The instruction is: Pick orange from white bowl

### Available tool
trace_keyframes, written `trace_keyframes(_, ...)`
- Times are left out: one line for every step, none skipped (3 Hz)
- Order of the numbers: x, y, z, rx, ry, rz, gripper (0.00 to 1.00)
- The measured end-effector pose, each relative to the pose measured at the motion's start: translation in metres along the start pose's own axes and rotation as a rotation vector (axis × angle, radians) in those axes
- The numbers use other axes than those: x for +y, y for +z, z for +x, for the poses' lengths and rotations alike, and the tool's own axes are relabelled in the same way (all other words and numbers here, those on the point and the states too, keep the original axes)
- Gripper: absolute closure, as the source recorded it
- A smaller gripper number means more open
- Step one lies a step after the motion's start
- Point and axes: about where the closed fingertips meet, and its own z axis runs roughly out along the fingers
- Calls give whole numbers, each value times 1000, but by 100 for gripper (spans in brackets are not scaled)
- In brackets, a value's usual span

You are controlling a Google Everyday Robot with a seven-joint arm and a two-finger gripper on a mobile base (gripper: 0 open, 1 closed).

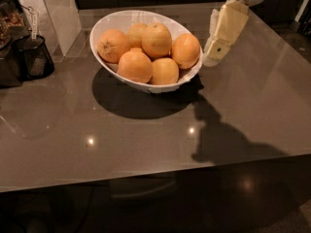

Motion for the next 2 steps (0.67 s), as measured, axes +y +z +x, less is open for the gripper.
trace_keyframes(-23,20,-10,-14,-35,-31,0)
trace_keyframes(-53,46,-37,-48,-97,-65,0)
